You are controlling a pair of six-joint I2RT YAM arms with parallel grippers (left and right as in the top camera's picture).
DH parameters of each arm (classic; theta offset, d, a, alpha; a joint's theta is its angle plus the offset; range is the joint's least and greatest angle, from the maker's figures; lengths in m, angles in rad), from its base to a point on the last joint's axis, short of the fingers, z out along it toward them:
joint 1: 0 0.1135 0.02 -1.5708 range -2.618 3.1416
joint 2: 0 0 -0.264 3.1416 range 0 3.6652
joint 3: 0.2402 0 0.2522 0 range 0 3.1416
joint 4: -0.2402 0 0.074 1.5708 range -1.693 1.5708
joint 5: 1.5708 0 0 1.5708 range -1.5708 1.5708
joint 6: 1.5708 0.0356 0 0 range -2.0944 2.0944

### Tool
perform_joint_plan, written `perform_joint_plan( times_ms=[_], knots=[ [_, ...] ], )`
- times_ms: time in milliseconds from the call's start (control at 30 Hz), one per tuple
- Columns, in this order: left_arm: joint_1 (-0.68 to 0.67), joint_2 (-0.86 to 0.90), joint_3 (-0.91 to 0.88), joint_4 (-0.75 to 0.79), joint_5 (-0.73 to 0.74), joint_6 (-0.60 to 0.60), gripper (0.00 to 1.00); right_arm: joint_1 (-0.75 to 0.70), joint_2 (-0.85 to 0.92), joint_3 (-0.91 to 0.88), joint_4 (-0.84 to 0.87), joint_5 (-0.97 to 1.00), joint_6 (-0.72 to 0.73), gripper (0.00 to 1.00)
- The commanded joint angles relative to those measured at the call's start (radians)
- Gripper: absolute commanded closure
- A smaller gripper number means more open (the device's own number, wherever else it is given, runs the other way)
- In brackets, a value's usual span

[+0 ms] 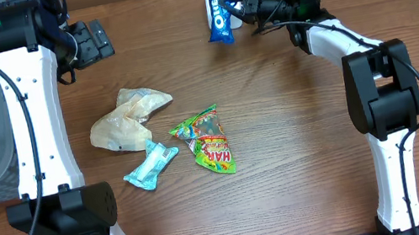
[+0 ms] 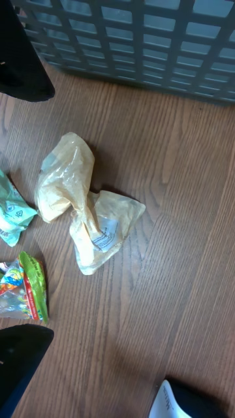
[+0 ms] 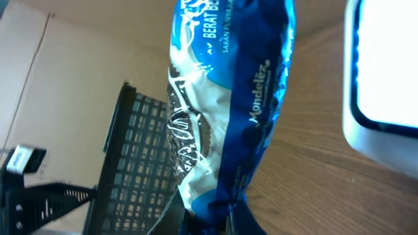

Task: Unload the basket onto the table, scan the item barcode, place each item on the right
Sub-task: 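Hold the blue wrapper barcode in front of the scanner with the right gripper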

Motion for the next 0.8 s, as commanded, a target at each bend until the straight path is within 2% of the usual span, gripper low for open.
perform_joint_plan(
  times_ms=[0,367,567,767],
  knots=[
    [-0.002,-0.003,-0.009,0.002,-0.006,0.009,0.01,0.006,0.001,0.019,0.037,-0.040,-0.072,0.96],
    [-0.002,-0.003,-0.009,0.002,-0.005,0.009,0.00,0.006,0.001,0.019,0.077,-0.063,-0.068,0.96],
    [-0.002,-0.003,-0.009,0.002,-0.006,0.009,0.00,0.006,0.001,0.021,0.140,-0.176,-0.066,0.96],
    [-0.002,-0.003,-0.009,0.002,-0.006,0.009,0.00,0.009,-0.006,0.021,0.142,-0.245,0.004,0.96]
  ],
)
